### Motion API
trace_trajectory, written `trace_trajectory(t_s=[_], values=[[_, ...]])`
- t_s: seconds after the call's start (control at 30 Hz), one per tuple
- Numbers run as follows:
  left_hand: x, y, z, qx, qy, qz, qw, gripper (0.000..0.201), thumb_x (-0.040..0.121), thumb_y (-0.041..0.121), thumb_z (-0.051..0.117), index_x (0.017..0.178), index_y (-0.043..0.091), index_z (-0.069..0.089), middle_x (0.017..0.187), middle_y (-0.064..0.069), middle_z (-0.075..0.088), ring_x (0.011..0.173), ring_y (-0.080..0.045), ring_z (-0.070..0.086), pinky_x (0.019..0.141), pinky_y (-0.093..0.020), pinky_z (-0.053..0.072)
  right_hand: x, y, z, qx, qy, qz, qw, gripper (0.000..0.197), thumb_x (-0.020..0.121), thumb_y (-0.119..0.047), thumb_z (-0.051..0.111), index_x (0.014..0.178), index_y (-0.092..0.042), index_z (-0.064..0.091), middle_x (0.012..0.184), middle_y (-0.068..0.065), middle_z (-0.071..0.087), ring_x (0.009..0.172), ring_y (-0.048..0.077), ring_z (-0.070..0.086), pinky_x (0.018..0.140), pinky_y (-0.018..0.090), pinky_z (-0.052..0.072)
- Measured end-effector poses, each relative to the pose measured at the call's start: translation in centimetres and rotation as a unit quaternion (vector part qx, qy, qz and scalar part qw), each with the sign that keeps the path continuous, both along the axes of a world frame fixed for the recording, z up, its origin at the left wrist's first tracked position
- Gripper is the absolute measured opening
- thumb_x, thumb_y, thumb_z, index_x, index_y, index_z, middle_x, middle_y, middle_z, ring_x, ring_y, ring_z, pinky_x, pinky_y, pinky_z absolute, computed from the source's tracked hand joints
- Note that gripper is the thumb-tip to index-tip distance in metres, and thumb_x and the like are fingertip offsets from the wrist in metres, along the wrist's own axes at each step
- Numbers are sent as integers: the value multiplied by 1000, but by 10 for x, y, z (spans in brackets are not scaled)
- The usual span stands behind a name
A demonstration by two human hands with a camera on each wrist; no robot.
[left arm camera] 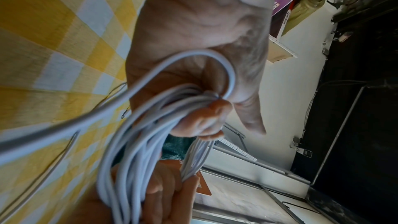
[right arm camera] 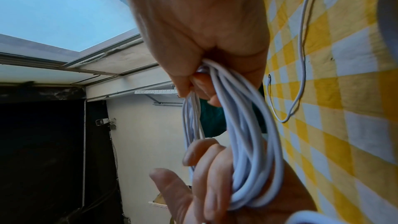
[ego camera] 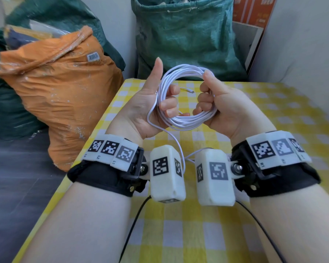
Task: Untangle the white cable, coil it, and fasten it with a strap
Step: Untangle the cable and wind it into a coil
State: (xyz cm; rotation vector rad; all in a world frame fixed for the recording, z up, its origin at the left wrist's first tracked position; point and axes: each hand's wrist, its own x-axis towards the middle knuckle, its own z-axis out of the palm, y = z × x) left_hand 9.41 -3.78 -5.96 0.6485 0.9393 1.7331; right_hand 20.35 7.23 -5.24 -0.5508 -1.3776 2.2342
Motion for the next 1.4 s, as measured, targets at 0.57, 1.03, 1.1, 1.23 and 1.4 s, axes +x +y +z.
trace_trajectory(t_s=[0.57,1.03,1.1,1.23,1.4], values=[[9,7,2,50,-22,124,991,37,98,33,42,65,16,42,41,8,37,39,-7,39,55,-22,46,2,-8,-2,362,-20,45,931,36,72,-20,81,93,-19,52,79,0,59,68,10,53,66,25,44],[12,7,3,45,-14,74,996,34,103,34,30,75,15,37,47,6,46,48,-9,53,65,-26,47,0,-15,-5,573,-197,64,793,62,69,-3,69,124,-21,46,90,-7,58,73,9,56,58,21,45],[9,6,5,53,-37,79,995,34,102,36,31,76,15,38,45,9,39,41,-6,44,59,-23,48,2,-13,-3,603,-201,67,769,40,71,-1,63,108,-14,58,89,0,65,77,18,60,61,27,47],[0,-1,8,56,-103,68,991,37,101,39,32,78,13,43,41,10,31,32,-4,32,48,-18,44,6,-11,1,646,-202,65,733,21,75,-6,65,89,-20,63,78,0,59,71,17,51,59,28,39],[-14,-9,7,32,-191,21,981,40,99,39,35,79,7,48,40,7,35,28,-6,33,43,-16,41,8,-13,4,676,-217,124,693,16,84,-27,66,73,-24,55,62,-6,45,58,5,40,49,14,30]])
